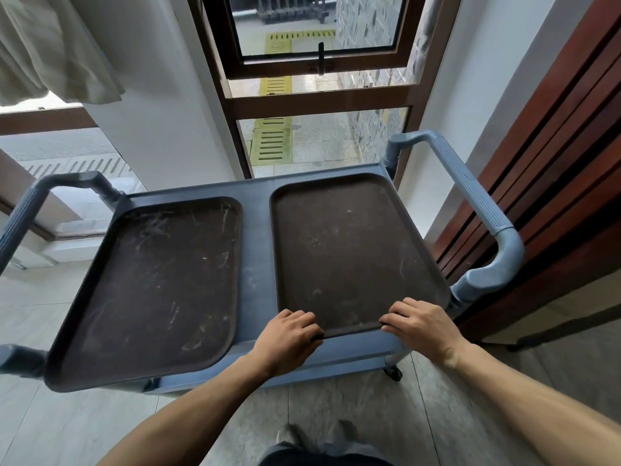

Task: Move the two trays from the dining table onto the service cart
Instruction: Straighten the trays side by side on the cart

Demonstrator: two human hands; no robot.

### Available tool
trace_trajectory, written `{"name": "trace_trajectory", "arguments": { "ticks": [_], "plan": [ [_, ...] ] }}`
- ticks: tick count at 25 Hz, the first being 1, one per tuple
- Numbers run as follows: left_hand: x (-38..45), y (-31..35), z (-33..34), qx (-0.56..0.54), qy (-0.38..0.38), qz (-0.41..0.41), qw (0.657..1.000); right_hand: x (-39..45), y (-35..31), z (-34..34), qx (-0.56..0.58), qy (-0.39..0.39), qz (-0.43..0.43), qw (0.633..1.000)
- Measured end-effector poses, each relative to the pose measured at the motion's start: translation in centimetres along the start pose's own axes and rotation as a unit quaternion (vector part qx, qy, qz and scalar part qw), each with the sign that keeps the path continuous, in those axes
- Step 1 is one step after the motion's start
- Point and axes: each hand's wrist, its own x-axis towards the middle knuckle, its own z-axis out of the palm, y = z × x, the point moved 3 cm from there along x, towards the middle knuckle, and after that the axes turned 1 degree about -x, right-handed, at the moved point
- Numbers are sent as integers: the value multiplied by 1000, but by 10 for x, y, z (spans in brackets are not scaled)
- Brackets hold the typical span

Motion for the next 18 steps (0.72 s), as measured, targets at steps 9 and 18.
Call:
{"name": "trace_trajectory", "arguments": {
  "ticks": [9, 18],
  "plan": [
    [13, -14, 5, -38, -51, -90, 994, 20, 4, 5, 24, -29, 33, 999],
    [8, -28, 21, -62, -64, -131, 987, 21, 12, 16, 78, -87, 115, 986]
  ]
}}
